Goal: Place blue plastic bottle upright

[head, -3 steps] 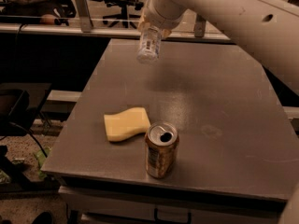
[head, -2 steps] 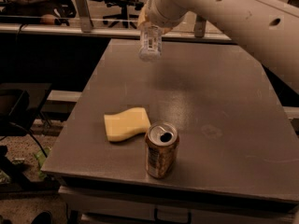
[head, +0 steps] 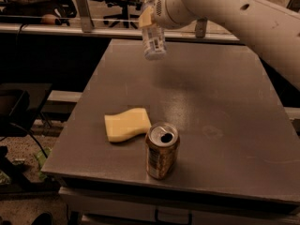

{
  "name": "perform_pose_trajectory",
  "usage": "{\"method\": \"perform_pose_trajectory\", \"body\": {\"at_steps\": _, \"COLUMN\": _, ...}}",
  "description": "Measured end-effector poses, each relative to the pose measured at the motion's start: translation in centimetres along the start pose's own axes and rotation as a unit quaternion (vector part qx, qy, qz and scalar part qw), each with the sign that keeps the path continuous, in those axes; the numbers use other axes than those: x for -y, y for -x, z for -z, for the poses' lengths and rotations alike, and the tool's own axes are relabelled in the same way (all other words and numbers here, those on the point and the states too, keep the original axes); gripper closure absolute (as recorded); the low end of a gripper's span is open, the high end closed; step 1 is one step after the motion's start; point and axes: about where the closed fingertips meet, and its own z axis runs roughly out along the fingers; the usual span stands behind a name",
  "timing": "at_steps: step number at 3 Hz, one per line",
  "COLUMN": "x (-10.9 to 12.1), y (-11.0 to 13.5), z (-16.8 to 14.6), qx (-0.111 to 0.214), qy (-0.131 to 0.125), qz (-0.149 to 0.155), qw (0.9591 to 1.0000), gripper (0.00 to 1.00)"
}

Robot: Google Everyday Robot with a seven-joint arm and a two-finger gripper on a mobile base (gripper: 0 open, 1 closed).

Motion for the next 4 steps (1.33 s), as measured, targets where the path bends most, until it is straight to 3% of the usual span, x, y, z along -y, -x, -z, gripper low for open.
{"method": "perform_pose_trajectory", "body": {"at_steps": 2, "x": 0.2, "y": -0.4, "z": 0.8, "qx": -0.055, "qy": -0.057, "qz": 0.048, "qw": 0.9957, "gripper": 1.00}}
{"method": "perform_pose_trajectory", "body": {"at_steps": 4, "x": -0.8, "y": -0.2, "z": 1.3, "qx": -0.107, "qy": -0.085, "qz": 0.073, "qw": 0.9879, "gripper": 1.00}}
